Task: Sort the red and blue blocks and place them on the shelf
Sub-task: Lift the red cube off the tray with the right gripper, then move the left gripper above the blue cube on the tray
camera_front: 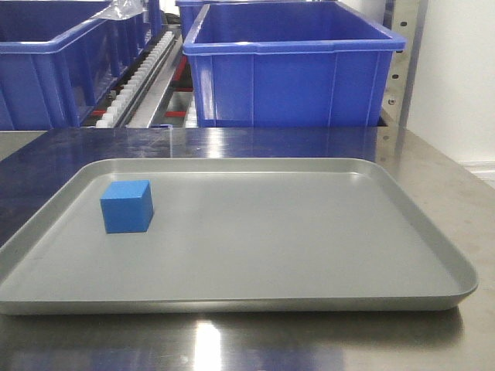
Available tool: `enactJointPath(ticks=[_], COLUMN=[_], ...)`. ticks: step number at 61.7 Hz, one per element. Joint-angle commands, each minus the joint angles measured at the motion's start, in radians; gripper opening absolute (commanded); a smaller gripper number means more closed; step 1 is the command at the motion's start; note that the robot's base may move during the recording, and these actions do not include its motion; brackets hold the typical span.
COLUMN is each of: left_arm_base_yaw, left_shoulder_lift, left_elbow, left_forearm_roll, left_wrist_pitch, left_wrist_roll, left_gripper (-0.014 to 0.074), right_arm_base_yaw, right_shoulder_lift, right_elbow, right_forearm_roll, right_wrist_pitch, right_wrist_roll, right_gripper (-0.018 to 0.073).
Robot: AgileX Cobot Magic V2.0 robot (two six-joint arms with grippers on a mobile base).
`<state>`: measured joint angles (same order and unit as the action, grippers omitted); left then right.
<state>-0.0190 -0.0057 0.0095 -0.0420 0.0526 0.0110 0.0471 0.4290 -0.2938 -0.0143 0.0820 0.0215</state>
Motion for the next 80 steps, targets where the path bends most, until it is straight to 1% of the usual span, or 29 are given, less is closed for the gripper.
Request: enactJointPath(ticks=[1,7,14,80], left_arm_base_yaw=[-0.003,-0.003,-0.003,-0.003], left_shoulder_lift=[-0.013,-0.013,-0.013,-0.013], left_elbow=[0.021,0.021,0.021,0.021], left_forearm_roll=[-0.001,-0.001,-0.001,-0.001], left_wrist_pitch=[-0.089,-0.089,-0.089,-0.089], left_wrist_roll=[-0.004,-0.004,-0.004,-0.004], left_gripper=[0.0122,0.0122,0.0122,0.0122], right_arm_base_yaw=[-0.007,-0.007,-0.007,-0.007], right_shoulder_lift=[-0.054,-0.099,-0.11,-0.11], right_elbow=[-0.014,-0.008,-0.008,-0.008], right_forearm_roll=[-0.051,-0.038,0.009,0.009], right_wrist_pitch=[-0.092,-0.082,-0.082,-0.082], right_wrist_roll=[0.004,0.004,0.004,0.004], right_gripper=[0.0046,0.0046,0.0046,0.0046])
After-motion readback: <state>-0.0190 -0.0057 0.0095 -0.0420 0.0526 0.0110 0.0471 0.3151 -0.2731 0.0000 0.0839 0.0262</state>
